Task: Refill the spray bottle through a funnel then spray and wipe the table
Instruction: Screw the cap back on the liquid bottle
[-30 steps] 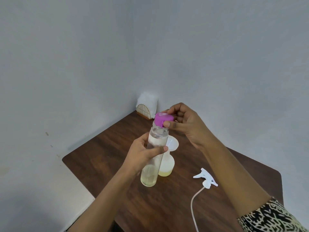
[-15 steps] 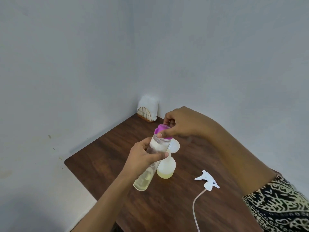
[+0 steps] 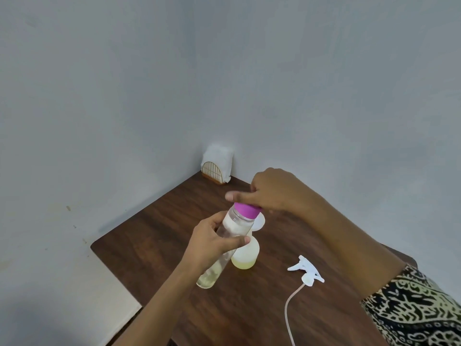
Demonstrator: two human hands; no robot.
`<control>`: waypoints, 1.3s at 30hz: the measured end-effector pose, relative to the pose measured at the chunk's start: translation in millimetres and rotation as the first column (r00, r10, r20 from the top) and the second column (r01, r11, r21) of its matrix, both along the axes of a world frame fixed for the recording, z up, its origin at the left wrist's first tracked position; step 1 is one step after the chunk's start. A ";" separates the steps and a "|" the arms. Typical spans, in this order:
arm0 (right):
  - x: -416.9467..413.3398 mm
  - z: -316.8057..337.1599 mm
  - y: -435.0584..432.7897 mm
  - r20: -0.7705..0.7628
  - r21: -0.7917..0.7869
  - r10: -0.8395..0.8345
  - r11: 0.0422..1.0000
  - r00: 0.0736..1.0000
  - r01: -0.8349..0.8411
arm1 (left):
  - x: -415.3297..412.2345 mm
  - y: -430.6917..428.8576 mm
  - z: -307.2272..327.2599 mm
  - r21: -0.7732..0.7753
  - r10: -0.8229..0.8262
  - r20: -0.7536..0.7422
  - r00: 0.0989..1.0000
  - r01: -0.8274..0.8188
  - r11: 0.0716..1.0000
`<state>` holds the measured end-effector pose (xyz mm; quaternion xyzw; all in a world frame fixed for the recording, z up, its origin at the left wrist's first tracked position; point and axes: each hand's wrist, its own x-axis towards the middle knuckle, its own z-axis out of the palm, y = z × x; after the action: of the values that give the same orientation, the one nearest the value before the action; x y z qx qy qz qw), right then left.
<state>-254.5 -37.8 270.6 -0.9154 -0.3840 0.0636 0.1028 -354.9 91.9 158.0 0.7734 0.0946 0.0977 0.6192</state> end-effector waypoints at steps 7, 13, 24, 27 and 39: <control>17.7 16.5 -13.5 -0.048 0.266 0.086 0.961 0.995 -0.071 | 4.8 9.7 11.9 -0.028 0.017 0.001 1.000 -0.017 0.999; 22.2 8.2 -9.0 -0.245 0.199 0.354 0.929 0.903 -0.311 | 5.5 8.2 12.0 -0.008 0.021 0.010 1.000 -0.021 1.000; 25.4 11.1 -7.9 -0.229 0.173 0.444 0.895 0.867 -0.412 | 5.3 19.9 15.2 -0.015 -0.007 0.015 1.000 0.007 1.000; 19.0 7.8 1.5 -0.185 0.187 0.202 0.968 0.962 -0.168 | 5.1 20.2 13.5 -0.008 0.004 0.035 0.999 -0.004 1.000; 21.1 -3.4 15.8 -0.147 0.291 0.301 0.923 0.942 -0.250 | 12.6 28.8 8.1 0.042 0.088 0.075 0.993 -0.091 0.995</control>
<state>-233.4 -22.0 267.2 -0.8193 -0.5028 0.1116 0.2518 -342.3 120.7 166.1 0.7780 0.1042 0.1556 0.5997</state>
